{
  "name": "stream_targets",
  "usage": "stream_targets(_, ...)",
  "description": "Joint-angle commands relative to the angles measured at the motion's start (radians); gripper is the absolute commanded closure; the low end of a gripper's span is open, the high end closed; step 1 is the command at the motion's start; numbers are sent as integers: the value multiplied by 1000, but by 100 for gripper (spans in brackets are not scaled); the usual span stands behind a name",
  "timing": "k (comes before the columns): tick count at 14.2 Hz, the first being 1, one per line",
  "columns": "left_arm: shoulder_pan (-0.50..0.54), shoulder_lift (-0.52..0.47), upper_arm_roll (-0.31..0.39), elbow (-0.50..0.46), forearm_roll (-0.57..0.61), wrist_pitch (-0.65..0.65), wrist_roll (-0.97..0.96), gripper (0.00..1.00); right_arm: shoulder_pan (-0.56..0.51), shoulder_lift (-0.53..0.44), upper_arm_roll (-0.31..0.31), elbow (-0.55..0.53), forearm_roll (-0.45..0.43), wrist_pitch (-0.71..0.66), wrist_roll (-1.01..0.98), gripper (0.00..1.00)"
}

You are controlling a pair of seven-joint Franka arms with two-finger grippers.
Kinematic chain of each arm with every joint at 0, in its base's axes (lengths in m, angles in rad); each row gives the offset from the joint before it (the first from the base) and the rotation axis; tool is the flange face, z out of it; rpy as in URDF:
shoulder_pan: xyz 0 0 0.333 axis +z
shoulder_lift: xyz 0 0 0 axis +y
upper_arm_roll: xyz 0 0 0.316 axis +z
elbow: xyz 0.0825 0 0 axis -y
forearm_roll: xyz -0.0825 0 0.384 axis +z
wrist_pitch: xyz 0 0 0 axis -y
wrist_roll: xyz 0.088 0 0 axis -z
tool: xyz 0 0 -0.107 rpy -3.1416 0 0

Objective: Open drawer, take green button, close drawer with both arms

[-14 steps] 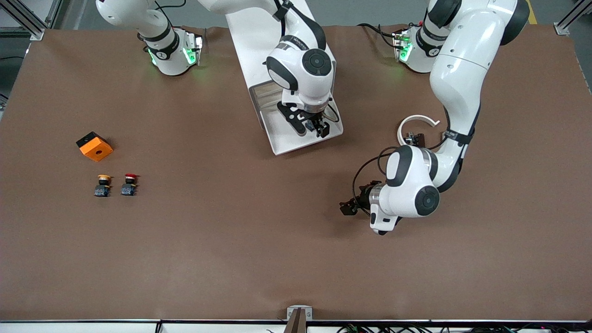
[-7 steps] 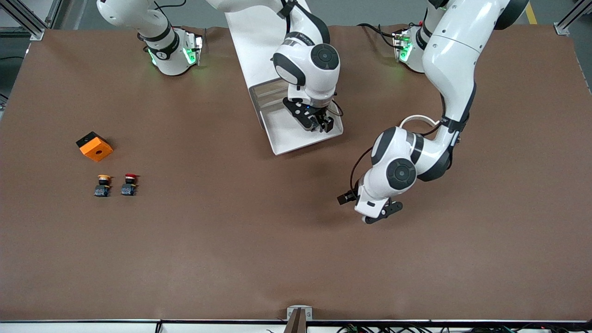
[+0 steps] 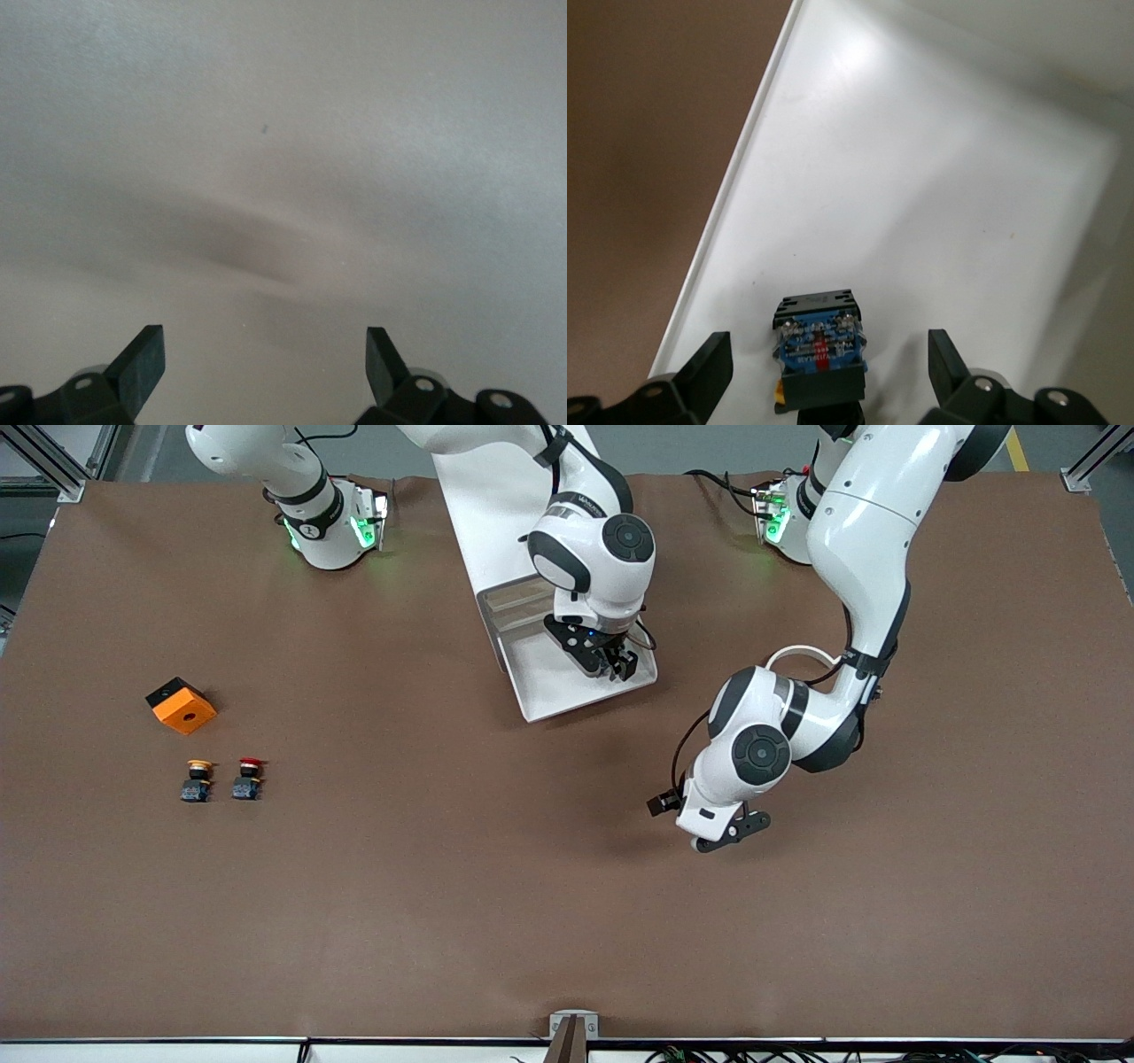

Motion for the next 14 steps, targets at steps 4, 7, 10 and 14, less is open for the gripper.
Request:
stream_targets(4, 8, -13, 1, -26, 15, 8, 10, 0, 16, 19, -12, 8, -6, 18, 21, 100)
stream_targets(7, 10, -10, 1, -23, 15, 9, 10, 0, 4, 13, -12, 25, 0, 10, 15, 100)
stream_targets(10, 10, -9, 1, -23, 16, 9, 13, 0, -53, 1, -11, 106, 14, -82, 0, 100)
stream_targets(14, -5, -9, 4, -21, 18, 8, 8, 0, -194, -1, -9, 281, 122, -312, -176, 100)
